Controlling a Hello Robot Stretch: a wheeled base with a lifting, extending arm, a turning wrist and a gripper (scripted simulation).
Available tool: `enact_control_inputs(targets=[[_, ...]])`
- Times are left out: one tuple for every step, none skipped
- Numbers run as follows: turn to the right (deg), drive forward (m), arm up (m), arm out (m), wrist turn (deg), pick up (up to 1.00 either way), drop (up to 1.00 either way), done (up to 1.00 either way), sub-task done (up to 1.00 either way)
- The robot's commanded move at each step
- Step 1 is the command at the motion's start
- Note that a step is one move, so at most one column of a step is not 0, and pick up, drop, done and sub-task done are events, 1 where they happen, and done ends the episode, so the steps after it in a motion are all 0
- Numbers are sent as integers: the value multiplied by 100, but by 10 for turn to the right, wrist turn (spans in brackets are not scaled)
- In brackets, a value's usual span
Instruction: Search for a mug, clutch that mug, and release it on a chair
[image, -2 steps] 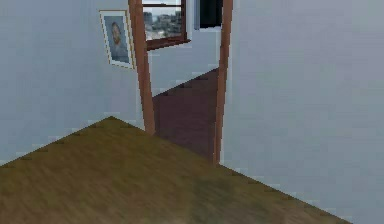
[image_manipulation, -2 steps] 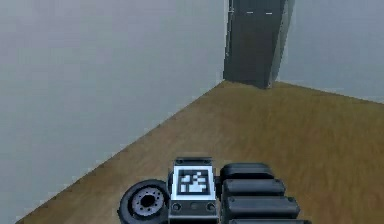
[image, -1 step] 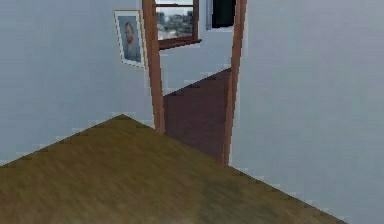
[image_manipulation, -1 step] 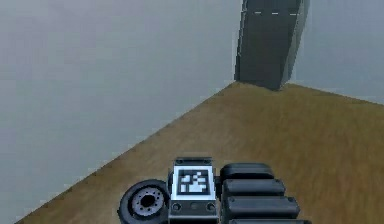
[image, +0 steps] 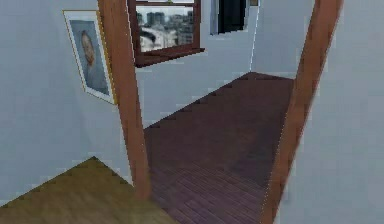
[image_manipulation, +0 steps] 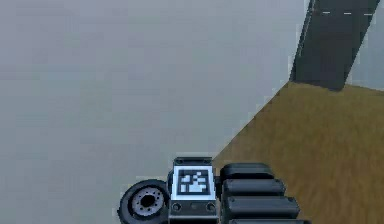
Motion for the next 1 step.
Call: enact_control_inputs(targets=[[0,40,0,0,0,0,0,0,0]])
